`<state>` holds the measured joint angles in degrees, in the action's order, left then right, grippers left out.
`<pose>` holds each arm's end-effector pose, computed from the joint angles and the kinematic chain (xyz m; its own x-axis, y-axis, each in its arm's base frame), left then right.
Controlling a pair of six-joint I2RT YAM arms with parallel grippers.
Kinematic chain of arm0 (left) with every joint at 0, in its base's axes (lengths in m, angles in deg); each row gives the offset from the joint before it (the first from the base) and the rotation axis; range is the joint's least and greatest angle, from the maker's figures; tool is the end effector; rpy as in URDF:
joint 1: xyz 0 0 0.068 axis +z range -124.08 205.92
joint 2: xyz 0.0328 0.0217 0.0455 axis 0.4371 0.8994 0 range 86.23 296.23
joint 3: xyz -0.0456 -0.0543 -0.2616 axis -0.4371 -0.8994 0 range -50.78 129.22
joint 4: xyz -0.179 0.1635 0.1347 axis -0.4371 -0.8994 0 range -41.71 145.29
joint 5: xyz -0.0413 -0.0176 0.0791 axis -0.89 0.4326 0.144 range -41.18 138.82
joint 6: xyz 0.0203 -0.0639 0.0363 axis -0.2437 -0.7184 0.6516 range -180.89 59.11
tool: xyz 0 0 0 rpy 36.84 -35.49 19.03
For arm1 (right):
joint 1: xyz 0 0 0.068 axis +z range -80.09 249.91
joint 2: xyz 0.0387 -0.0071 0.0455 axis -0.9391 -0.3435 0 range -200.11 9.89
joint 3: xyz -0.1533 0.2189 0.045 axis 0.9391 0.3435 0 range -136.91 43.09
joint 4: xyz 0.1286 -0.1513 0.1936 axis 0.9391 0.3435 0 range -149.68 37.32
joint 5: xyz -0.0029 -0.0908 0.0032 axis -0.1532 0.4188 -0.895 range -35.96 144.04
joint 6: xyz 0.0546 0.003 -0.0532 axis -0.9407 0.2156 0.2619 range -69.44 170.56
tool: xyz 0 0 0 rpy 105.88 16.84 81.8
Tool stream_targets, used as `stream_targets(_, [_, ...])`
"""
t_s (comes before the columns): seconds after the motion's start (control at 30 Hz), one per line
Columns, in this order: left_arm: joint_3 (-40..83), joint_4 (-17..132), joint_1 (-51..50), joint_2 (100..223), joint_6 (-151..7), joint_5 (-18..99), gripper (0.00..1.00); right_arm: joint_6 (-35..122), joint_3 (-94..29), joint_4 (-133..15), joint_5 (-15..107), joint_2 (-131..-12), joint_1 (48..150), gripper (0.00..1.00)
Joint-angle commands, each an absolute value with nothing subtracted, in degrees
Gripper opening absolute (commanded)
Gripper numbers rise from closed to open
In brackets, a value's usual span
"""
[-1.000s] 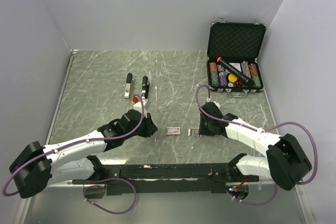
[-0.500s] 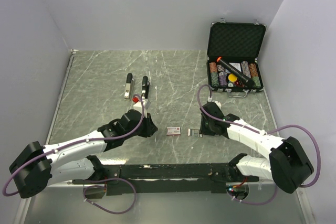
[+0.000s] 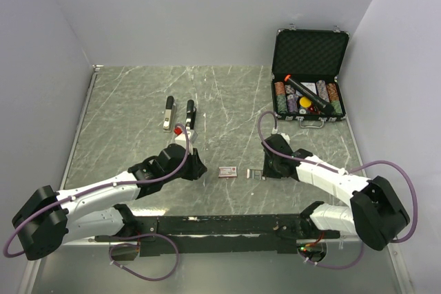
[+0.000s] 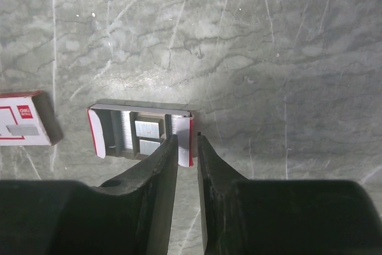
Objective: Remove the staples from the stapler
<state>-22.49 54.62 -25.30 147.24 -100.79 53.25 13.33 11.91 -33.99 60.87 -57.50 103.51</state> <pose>0.1676 -0.2006 0.1756 -0.7372 -0.1038 -0.6677 0.3439 0.7929 -0.5030 0.1966 0.1214 0.1273 -0.8892 0.1305 -0.4385 0.0443 0.9785 0.2014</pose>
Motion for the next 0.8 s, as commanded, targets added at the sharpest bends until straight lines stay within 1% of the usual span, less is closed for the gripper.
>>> stream_targets(0.0, [-21.95, 56.08, -25.58, 147.22, -100.97, 53.83, 0.22, 12.77, 10.04, -35.34, 61.68, -58.75, 103.83, 0.27])
stream_targets(0.2, [-21.86, 56.08, -25.67, 147.40, -100.88, 53.74, 0.22, 12.95, 10.04, -35.87, 61.59, -59.63, 103.83, 0.26])
stream_targets(0.3, [-21.95, 56.34, -25.58, 147.84, -100.79, 53.65, 0.22, 13.03, 9.95, -36.04, 61.42, -60.33, 103.83, 0.24])
stream_targets(0.77, [-23.01, 59.51, -25.59, 152.67, -101.05, 52.77, 0.22, 13.39, 9.43, -35.78, 61.77, -60.24, 103.83, 0.06])
